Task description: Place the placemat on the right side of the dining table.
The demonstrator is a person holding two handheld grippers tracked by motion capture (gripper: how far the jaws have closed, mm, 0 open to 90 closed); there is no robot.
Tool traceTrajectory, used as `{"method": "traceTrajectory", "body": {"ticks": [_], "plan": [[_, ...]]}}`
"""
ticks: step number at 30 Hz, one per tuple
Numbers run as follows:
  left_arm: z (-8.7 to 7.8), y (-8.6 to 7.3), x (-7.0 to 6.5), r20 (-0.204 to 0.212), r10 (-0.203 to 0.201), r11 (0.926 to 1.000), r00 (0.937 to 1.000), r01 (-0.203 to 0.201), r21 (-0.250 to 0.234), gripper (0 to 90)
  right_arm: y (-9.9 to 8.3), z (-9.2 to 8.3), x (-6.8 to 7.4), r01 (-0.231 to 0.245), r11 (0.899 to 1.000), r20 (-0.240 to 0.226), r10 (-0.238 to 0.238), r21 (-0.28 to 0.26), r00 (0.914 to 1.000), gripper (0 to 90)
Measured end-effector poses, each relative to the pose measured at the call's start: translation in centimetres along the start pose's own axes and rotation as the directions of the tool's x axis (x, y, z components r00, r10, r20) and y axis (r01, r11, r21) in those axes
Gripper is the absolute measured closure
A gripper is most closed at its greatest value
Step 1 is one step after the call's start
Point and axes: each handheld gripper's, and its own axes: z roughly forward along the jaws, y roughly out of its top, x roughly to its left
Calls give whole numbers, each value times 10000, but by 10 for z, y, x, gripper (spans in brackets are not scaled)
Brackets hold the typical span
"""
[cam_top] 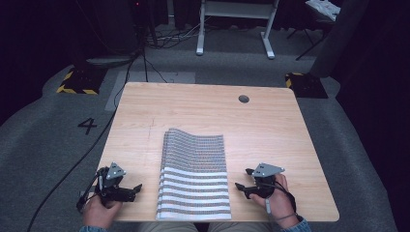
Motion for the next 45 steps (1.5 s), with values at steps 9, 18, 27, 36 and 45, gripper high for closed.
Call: {"method": "traceTrajectory", "body": {"ticks": [9, 18, 27, 36, 45], "plan": [[-1, -1, -4, -573, -839, 9960, 9948, 819, -364, 71, 1, 0, 0, -4, 10000, 4, 4, 7, 10000, 295], [-1, -1, -4, -575, -784, 9966, 9953, 768, -290, 70, 2, 1, 0, -132, 9999, 50, 133, -34, 9999, 366], [-2, -2, -5, -597, -794, 9966, 9951, 778, -286, 70, 29, -10, 3, 2, 10000, -792, 6, 93, 9969, 418], [0, 0, -5, -537, -692, 9975, 9962, 682, -204, 42, 65, -21, 16, 209, 9997, -1342, -227, -146, 9907, 434], [3, 3, -4, -397, -539, 9985, 9978, 537, -72, 4, 101, -23, 30, 852, 9960, -1362, -878, -250, 9868, 414]]}}
